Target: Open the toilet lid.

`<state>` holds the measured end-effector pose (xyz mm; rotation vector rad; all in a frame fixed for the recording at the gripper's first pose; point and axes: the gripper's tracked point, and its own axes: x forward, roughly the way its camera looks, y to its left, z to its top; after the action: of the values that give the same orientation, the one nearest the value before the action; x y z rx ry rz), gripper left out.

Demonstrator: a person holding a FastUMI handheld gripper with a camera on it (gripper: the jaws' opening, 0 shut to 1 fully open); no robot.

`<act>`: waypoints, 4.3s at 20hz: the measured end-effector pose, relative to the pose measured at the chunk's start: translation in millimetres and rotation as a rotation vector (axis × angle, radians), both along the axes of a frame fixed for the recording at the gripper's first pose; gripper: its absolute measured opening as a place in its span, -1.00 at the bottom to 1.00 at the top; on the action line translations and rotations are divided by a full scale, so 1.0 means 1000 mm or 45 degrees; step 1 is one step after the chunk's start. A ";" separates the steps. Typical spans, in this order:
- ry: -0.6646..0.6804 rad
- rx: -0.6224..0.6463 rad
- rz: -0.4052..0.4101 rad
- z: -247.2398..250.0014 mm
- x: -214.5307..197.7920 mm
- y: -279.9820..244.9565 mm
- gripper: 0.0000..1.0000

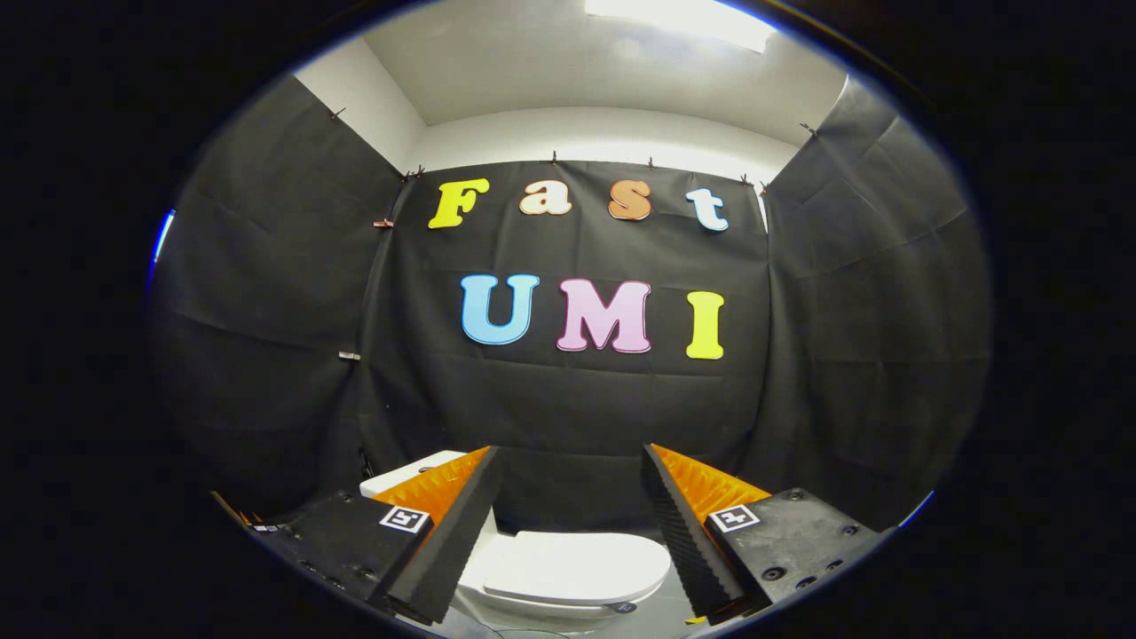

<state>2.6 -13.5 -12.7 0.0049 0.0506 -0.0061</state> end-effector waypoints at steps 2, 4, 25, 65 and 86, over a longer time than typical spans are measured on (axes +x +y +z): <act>0.009 0.003 -0.004 -0.003 0.001 -0.002 0.97; 0.020 0.006 -0.007 -0.007 0.000 -0.004 0.97; 0.458 0.602 -0.233 -0.226 0.050 -0.122 0.96; 1.178 1.128 -0.418 -0.596 0.056 -0.144 -0.68; 0.877 0.579 -0.210 -0.420 0.093 -0.087 -0.90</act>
<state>96.0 -100.2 -432.8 0.4625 0.7394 -0.1616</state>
